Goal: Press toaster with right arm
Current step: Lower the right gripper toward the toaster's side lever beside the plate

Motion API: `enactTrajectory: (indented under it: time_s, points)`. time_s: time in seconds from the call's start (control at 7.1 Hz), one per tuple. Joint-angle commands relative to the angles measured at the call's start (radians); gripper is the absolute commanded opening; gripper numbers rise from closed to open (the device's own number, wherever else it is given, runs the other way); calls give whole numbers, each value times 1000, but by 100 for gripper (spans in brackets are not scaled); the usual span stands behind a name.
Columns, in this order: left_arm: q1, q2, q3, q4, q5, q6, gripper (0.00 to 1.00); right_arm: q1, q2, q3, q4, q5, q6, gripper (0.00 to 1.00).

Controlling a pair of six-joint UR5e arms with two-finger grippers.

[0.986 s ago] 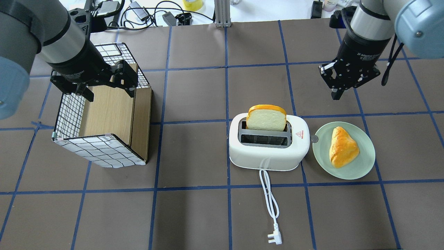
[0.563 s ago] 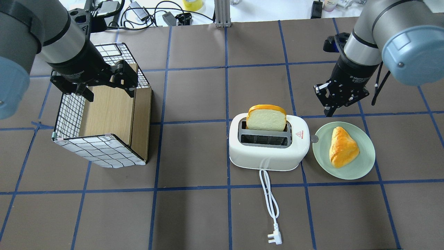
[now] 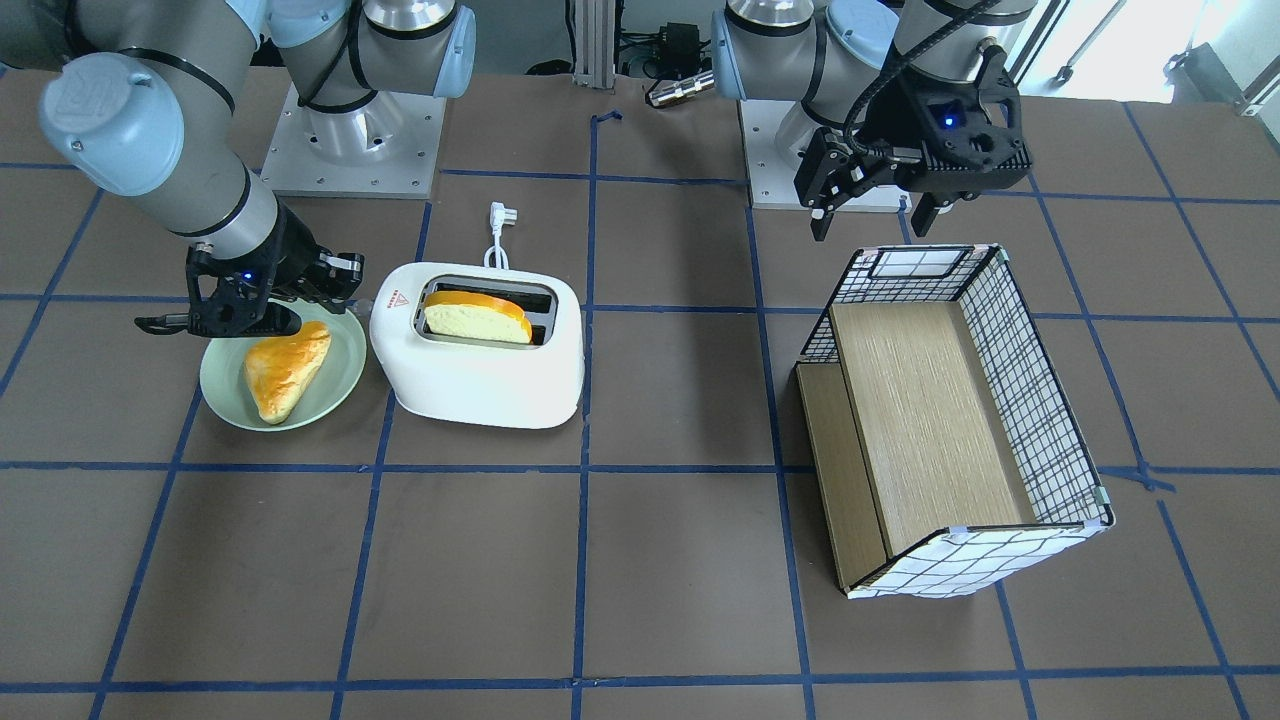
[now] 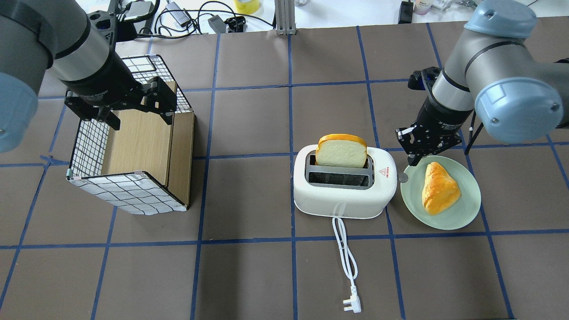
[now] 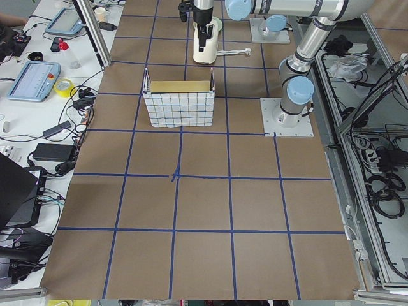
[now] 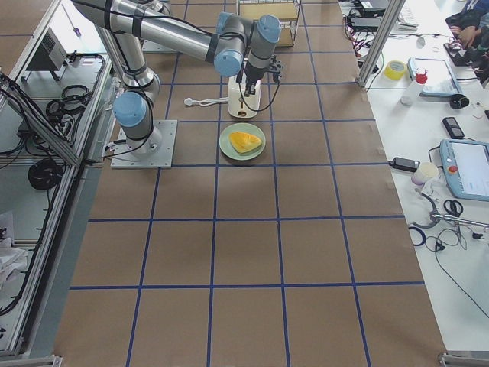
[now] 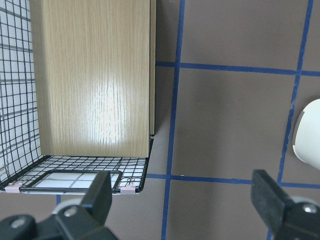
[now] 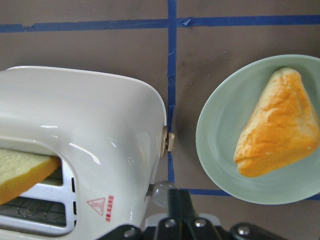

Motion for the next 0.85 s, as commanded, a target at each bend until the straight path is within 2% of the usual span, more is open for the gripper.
enactTrajectory:
  time_s: [0.0,0.28,0.42,0.56,0.7]
  points:
    - [0,0,0,0,0,0,100,-3,1,7,53,6,-53,0]
    - [0,0,0,0,0,0,100,-51,2,13,64,77,-53,0]
    - [0,0,0,0,0,0,100,-67,0,13,64,85,-54,0]
    - [0,0,0,0,0,0,100,-76,0,19,64,162,-61,0]
    - [0,0,0,0,0,0,100,-79,0,22,56,181,-47,0]
